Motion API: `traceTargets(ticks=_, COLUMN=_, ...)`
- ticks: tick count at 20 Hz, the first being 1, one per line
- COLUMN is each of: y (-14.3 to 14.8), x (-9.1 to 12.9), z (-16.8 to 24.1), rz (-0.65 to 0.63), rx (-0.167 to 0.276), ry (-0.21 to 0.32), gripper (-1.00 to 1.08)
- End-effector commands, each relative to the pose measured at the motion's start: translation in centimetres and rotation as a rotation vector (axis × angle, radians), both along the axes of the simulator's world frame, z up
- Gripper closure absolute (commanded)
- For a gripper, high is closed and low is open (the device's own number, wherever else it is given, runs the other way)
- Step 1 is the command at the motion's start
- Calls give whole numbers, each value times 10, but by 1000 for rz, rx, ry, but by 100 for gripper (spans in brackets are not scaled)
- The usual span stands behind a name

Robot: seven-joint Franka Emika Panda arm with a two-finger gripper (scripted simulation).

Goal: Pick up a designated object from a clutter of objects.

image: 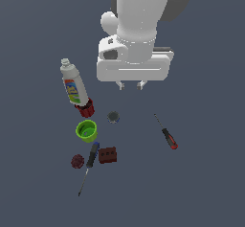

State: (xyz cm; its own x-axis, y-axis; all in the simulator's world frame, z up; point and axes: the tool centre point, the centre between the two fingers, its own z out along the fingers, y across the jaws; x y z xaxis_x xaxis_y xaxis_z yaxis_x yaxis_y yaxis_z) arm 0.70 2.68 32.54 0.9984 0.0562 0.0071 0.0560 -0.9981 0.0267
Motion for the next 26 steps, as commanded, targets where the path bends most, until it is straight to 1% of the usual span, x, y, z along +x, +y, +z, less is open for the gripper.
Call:
traceTargets(ticks=1, y=-2, x=0, z=-2, rz=3, rx=0, ry=1, gripper=-20)
traceTargets(ticks=7, y=-16, x=1, z=-13, rz=26, rx=5, ry=8, gripper=-20)
traceTargets(ticks=12, y=-37, x=1, z=-29, rz=59, rx=14, ry=18, gripper=-20)
traceTargets(ticks=19, y=-81, x=-4, z=-63, rz=128, rx=34, ry=34, gripper=-20)
traceTargets(ticks=26, y=-129, x=-15, z=-101, rz=201, rx=59, ry=47, gripper=-20)
